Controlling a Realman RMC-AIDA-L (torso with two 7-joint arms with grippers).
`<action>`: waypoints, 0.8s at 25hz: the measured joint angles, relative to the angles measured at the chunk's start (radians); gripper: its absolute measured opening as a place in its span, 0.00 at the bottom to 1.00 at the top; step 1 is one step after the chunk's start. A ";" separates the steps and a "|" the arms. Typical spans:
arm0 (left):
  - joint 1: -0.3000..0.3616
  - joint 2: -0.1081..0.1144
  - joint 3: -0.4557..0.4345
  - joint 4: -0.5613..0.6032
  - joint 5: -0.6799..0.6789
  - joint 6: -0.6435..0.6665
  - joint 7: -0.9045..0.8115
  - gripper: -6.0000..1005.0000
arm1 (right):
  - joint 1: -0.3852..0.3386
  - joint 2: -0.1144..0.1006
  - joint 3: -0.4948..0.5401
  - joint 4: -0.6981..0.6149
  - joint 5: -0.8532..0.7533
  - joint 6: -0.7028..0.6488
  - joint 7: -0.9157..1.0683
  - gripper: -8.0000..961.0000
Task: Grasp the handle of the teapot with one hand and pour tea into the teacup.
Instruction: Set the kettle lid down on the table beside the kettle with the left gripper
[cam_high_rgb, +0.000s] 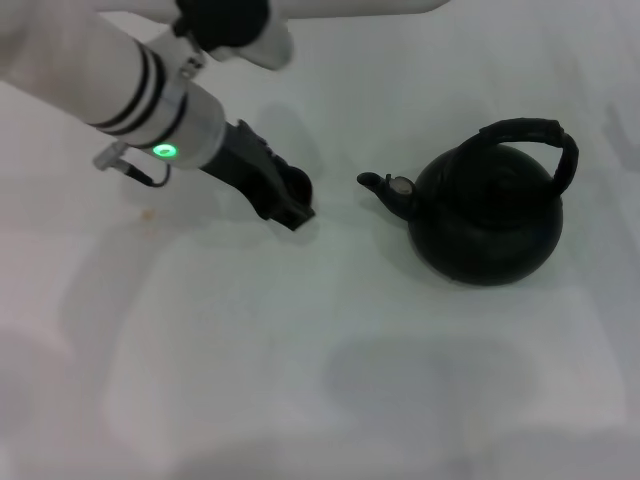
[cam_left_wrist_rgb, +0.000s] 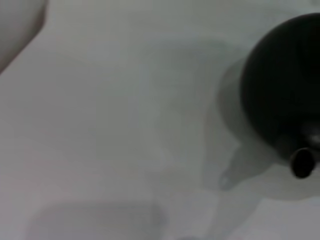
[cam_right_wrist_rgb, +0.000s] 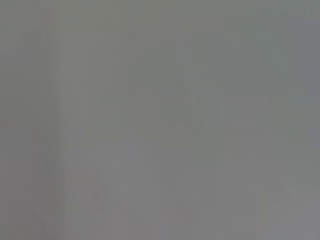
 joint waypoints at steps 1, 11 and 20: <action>-0.006 -0.001 0.021 -0.003 -0.006 0.000 0.000 0.69 | 0.000 0.000 0.000 0.001 0.000 0.000 0.000 0.89; -0.012 -0.003 0.127 -0.009 -0.015 -0.019 -0.023 0.69 | 0.003 -0.001 0.000 0.005 0.009 0.002 0.000 0.89; -0.008 -0.003 0.158 -0.012 -0.004 -0.021 -0.034 0.69 | 0.004 -0.002 0.000 0.005 0.010 0.014 0.000 0.89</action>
